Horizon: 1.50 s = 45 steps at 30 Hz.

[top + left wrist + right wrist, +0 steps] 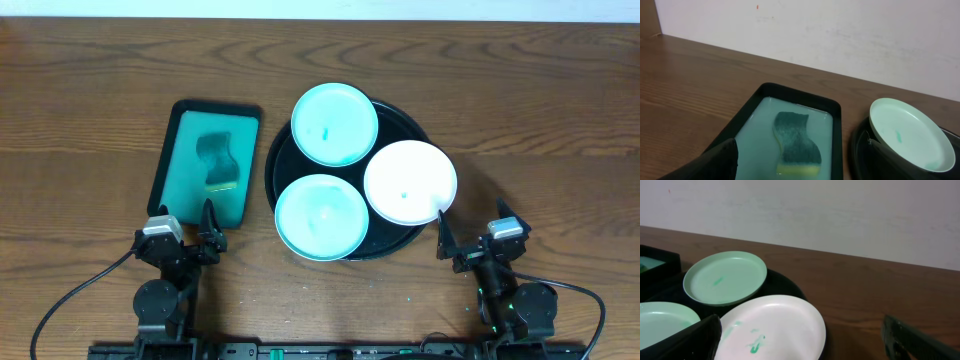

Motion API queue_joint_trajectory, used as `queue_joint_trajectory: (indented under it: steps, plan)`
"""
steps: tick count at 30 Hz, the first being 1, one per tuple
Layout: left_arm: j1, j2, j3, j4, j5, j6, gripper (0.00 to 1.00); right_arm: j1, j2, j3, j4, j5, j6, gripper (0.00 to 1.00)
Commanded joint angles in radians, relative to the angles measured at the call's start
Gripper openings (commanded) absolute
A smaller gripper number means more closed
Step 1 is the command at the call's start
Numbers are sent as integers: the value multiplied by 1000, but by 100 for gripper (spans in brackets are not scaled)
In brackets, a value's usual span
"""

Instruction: Clean dirty plates on tray and stack at the side

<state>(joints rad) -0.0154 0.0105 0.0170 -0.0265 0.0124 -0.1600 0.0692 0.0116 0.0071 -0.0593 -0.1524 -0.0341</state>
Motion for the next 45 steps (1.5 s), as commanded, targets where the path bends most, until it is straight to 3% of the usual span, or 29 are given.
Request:
queue_joint_trajectory:
  steps: [1, 16, 24, 30, 36, 45]
  plan:
    - [-4, -6, -13, -47, -24, 9, 80, 2, -4, -2, -4, 22, -25, 99]
    - [-3, -6, -13, -36, -26, 9, 80, 2, -4, -2, 3, 12, -3, 99]
    - [-3, -6, -13, 42, -28, 9, 80, 2, -4, 8, 3, -93, 227, 99]
    - [-3, -5, 23, 188, 167, -16, 80, 2, 82, 162, -75, -127, 228, 99]
    - [-3, 134, 253, -39, 166, -78, 80, 2, 412, 529, -322, -152, 136, 99]
    - [-3, 701, 840, -600, 264, -77, 80, 2, 1030, 1221, -960, -151, 105, 99]
